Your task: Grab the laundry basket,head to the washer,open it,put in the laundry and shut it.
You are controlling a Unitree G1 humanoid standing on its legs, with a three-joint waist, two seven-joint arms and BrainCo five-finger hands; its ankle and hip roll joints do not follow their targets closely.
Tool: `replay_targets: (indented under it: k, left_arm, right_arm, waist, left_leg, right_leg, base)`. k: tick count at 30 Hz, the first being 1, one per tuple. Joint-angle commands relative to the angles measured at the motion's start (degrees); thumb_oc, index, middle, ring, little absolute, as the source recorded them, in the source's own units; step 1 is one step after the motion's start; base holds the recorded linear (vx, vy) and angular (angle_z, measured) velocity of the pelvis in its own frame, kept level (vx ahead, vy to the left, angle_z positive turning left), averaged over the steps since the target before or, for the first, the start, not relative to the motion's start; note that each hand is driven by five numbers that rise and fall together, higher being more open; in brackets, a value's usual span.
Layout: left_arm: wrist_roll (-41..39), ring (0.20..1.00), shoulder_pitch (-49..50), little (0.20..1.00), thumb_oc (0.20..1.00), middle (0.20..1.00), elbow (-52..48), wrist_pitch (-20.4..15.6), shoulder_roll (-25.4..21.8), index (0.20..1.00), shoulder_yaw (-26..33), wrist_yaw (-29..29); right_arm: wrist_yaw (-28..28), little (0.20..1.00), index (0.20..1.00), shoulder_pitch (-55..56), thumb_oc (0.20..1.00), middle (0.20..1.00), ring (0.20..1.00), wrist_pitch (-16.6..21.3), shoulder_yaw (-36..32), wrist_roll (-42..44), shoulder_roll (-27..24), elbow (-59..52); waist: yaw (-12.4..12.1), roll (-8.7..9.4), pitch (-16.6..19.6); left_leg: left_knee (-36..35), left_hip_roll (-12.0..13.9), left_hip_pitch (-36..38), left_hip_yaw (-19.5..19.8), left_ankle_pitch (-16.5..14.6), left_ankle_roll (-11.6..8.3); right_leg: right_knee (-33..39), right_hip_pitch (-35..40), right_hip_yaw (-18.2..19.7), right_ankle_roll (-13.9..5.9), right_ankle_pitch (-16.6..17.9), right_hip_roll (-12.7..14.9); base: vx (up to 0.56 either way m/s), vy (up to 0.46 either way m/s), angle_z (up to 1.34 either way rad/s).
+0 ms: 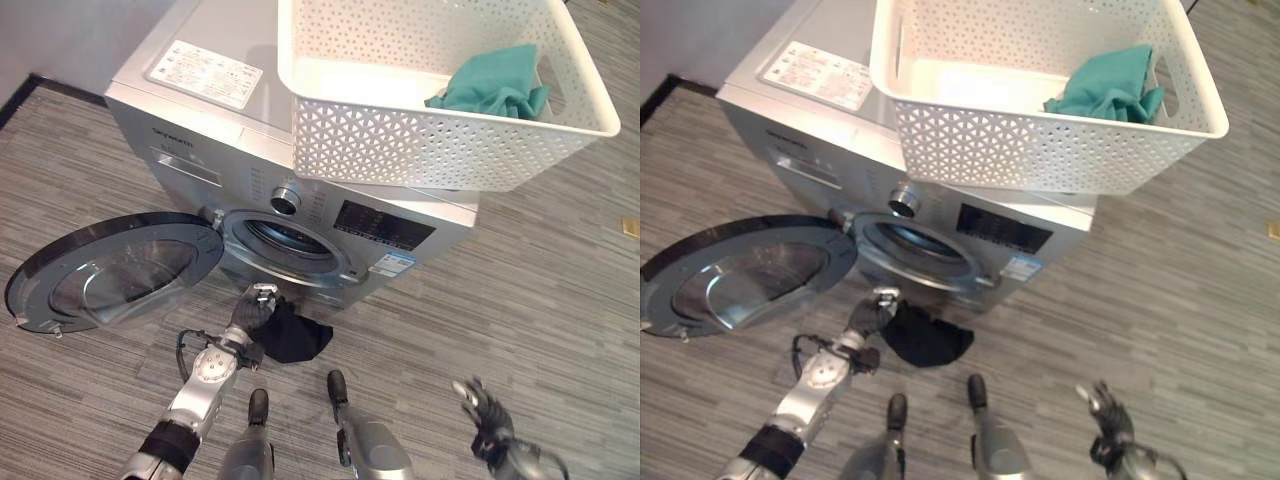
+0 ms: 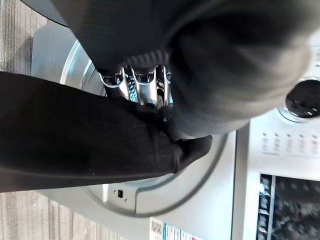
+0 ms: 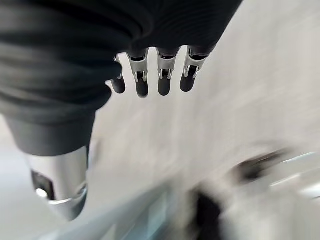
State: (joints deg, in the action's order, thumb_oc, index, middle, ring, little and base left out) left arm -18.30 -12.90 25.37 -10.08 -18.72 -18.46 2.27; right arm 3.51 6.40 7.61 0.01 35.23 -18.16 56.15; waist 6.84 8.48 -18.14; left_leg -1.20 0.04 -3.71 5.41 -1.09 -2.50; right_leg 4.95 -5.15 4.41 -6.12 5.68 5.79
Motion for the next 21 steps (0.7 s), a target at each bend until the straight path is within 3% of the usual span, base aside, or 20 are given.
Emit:
replay_targets:
  k: [1,5,11,16,17,21]
  left_arm:
    - [-5.1,0.2,-4.1,0.2,0.2,0.2,1.5,-3.6,3.3,0.2,0.0,2.5]
    - [-12.8,0.2,-14.0,0.2,0.2,0.2,16.1,-4.6,8.4,0.2,0.2,7.0]
    - [-20.6,0.2,-24.9,0.2,0.2,0.2,30.3,-5.9,9.4,0.2,4.6,10.8]
    - [-24.3,0.2,-34.0,0.2,0.2,0.2,38.8,-6.3,4.4,0.2,10.1,12.8]
    - [-26.9,0.2,-38.6,0.2,0.2,0.2,41.9,-6.6,-0.5,0.2,13.9,13.9]
    - [-29.3,0.2,-43.9,0.2,0.2,0.2,43.9,-7.1,-6.3,0.2,16.3,14.1]
  right_arm:
    - [-2.1,1.0,1.0,-1.4,1.0,1.0,1.0,1.1,0.0,2.7,-2.1,-3.5]
    - [-2.9,1.0,1.0,-4.7,1.0,1.0,1.0,1.7,4.3,6.0,0.0,-3.3]
    - [-3.9,1.0,1.0,-6.7,1.0,1.0,1.0,3.4,9.6,9.0,0.7,-6.9]
    - [-4.2,1.0,1.0,-7.2,1.0,1.0,1.0,5.2,12.9,10.1,-0.3,-10.3]
    - [-4.1,1.0,1.0,-7.3,1.0,1.0,1.0,6.4,14.3,10.6,-1.0,-12.8]
    - [-3.4,1.0,1.0,-7.3,1.0,1.0,1.0,7.4,15.8,11.1,-2.3,-15.8]
  waist:
    - [-0.5,-0.55,1.5]
    - [1.0,0.57,-0.9]
    - [3.5,2.1,-2.8]
    - [5.5,3.59,-4.4]
    - [6.5,4.38,-5.2]
    - [7.7,5.29,-6.4]
  left_leg:
    - [5.1,3.1,1.0,-3.1,-8.2,0.73]
    - [6.6,3.3,-1.0,-4.0,-7.9,0.2]
    - [7.9,3.8,-3.1,-4.9,-7.6,-0.61]
    - [9.2,4.6,-4.7,-5.5,-7.8,-1.26]
    - [9.8,5.1,-5.8,-6.2,-7.9,-1.59]
    - [10.5,6.0,-7.4,-6.6,-8.0,-2.09]
  right_leg:
    - [-6.6,-10.4,0.3,-3.83,0.3,3.8]
    - [-7.3,-12.7,1.2,-3.8,0.8,3.4]
    - [-8.1,-15.1,1.8,-3.71,0.9,2.6]
    - [-8.8,-17.1,2.4,-3.7,1.1,1.9]
    - [-9.1,-18.6,2.8,-3.77,1.2,1.1]
    - [-9.8,-20.6,3.0,-3.71,1.3,0.3]
  base:
    - [-0.05,-0.008,-0.08]
    - [-0.07,-0.023,-0.18]
    - [-0.03,-0.039,-0.07]
    - [-0.02,-0.042,-0.07]
    - [-0.01,-0.036,-0.12]
    - [0.0,-0.05,-0.2]
